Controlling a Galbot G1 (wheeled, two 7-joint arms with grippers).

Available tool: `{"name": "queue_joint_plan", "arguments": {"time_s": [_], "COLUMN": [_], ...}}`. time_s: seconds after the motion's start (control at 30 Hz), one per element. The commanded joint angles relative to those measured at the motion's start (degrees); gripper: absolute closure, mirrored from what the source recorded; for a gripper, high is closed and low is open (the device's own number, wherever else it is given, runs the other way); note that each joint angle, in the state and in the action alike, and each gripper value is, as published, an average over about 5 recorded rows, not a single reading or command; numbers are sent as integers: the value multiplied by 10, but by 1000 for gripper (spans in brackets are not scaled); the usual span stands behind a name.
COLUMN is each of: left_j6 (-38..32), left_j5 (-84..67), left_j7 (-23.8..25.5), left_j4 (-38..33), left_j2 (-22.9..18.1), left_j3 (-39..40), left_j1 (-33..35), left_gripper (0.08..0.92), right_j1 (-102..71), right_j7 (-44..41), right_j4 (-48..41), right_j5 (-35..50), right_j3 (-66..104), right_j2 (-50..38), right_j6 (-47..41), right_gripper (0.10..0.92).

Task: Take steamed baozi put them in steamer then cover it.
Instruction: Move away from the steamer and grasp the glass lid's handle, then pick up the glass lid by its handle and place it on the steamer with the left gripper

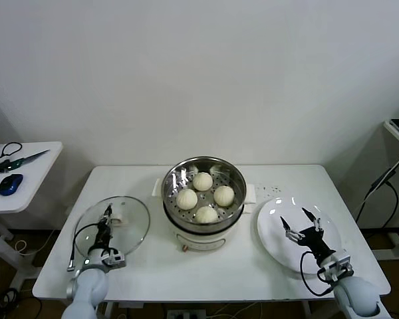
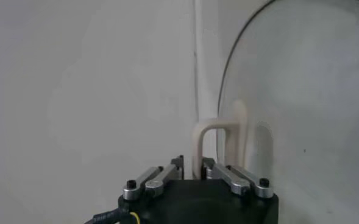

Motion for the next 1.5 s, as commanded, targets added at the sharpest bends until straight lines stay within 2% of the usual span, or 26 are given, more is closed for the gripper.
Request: {"name": "queue_joint_plan", "arguments": {"time_s": [0.03,0.17,0.37,0.6,0.8,1.03,1.2,1.33,1.4,1.5], "left_j6": [1,14,55,158,242,359,423,439,439,439], "left_j5": [-27,-52,-81,-96,-90,-88,-98,-54,-24,19], "left_j7": [1,7,13,40,65,114,168,260,301,334], "left_j4": [-40,-112,-228,-380,-446,-477,-494,-487,-474,-448], "left_j2": [8,24,48,90,141,225,262,244,220,169], "left_j3": [5,8,-3,1,32,155,276,355,388,428], "left_j1": [16,50,117,191,200,141,48,-42,-83,-119], "left_gripper": [795,849,849,849,849,849,849,849,849,849], "right_j1": [1,3,9,18,30,43,49,54,57,58], "right_j7": [-2,-3,-3,-3,-3,-1,-1,-1,-1,-1], "right_j4": [-5,-8,-15,-28,-42,-51,-60,-67,-71,-76], "right_j5": [-6,-5,-4,-5,-14,-23,-23,-25,-26,-28], "right_j3": [1,3,7,7,2,-9,-12,-14,-15,-13], "right_j2": [3,3,0,-1,-4,-10,-11,-6,-3,0], "right_j6": [3,4,5,8,11,10,12,14,16,19], "right_gripper": [203,203,203,203,203,203,203,203,203,203]}}
